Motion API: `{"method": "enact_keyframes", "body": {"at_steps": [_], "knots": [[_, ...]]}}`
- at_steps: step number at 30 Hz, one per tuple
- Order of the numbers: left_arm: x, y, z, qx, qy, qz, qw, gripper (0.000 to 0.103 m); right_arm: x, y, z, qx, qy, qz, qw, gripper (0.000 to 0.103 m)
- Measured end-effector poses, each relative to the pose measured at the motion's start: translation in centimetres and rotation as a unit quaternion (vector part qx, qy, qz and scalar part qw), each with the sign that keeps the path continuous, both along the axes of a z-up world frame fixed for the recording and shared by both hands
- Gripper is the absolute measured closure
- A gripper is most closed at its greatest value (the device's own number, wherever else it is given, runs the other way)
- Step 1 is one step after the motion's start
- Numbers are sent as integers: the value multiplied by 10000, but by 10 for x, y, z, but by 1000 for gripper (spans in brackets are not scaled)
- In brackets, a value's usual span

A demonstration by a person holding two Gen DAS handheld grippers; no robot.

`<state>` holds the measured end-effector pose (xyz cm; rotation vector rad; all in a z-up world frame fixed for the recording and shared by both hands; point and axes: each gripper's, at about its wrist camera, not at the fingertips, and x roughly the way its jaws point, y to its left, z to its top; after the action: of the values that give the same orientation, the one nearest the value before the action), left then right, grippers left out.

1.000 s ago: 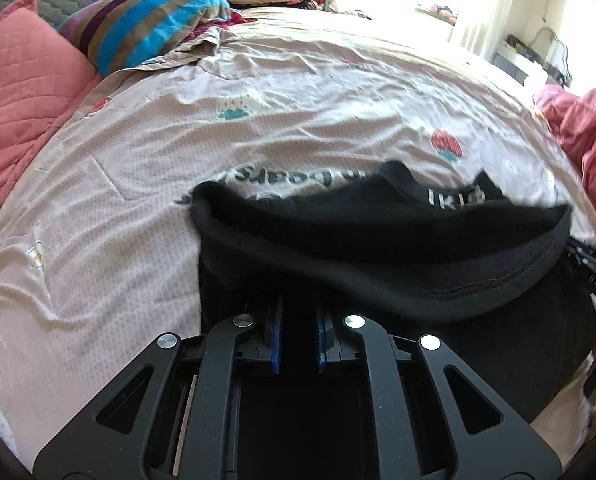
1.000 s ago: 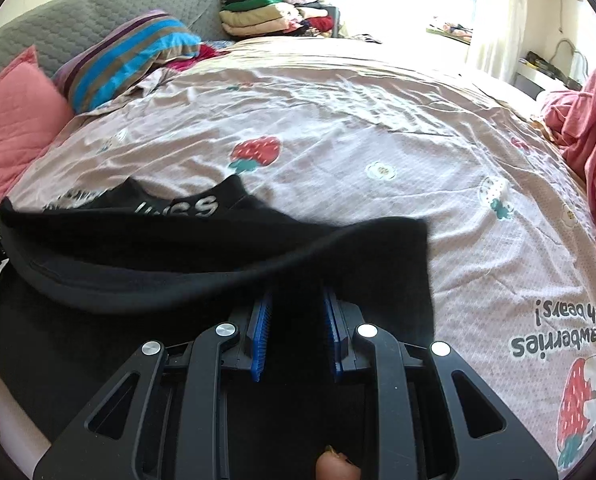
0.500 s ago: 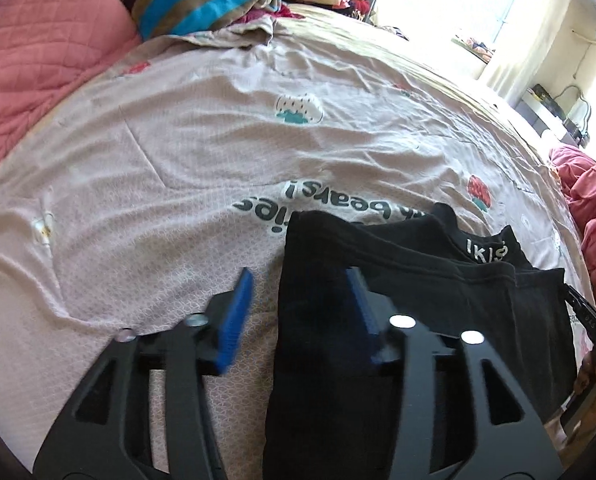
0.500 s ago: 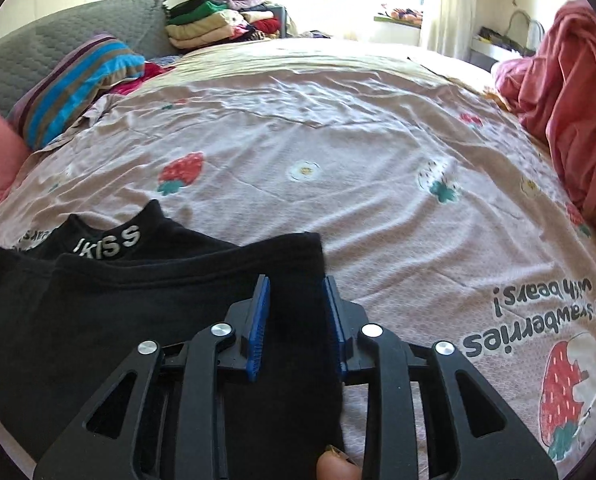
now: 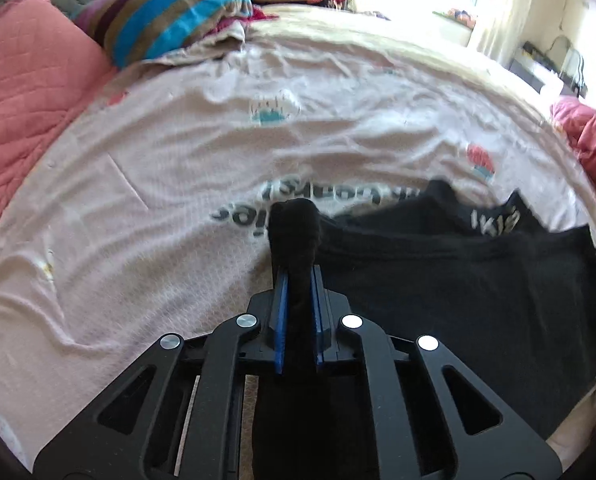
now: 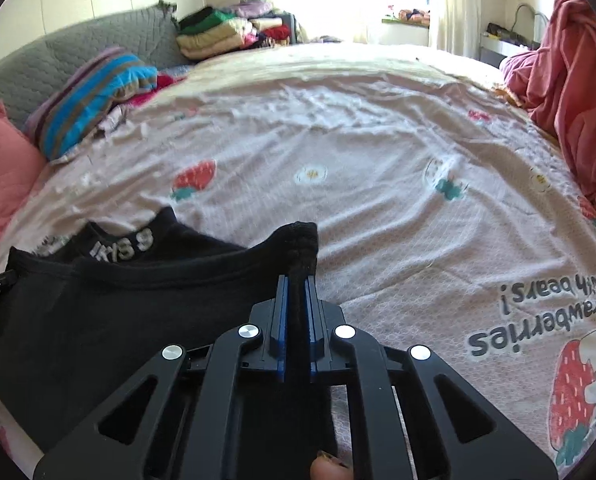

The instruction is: Fold small clothes

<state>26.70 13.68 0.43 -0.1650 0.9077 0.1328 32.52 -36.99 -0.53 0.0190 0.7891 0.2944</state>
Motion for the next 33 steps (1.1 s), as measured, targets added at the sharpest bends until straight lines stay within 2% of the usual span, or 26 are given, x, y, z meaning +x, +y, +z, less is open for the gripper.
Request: {"method": "enact_keyframes", "body": {"at_steps": [2, 6, 9, 15, 22, 27, 28, 29, 33], "knots": [[-2, 5, 12, -132, -163, 19, 9998, 99, -3, -8, 10, 179, -106, -67, 9998, 97], [1, 8, 29, -129, -345, 61, 9993, 99, -4, -22, 28, 458, -294, -260, 9982, 97], [6, 7, 33, -88, -402, 100, 9991, 99, -2, -23, 30, 443, -366, -326, 9978, 97], [16, 4, 13, -18, -225, 196, 9996, 99, 6, -15, 8, 141, -161, -499, 9985, 97], [16, 11, -10, -116, -65, 243, 9996, 99, 10, -10, -11, -110, 13, -569, 9983, 96], [12, 8, -8, -55, -111, 221, 9997, 97, 7, -7, -13, -267, -17, -612, 9978, 95], [10, 7, -7, -32, -124, 217, 9997, 97, 7, -7, -13, -267, -16, -617, 9977, 94], [8, 6, -6, -20, -134, 214, 9997, 97, 6, -8, -12, -253, 19, -627, 9977, 89], [-3, 6, 0, 6, -215, 240, 9995, 97, -5, -14, -4, -119, 2, -620, 9980, 88]]}}
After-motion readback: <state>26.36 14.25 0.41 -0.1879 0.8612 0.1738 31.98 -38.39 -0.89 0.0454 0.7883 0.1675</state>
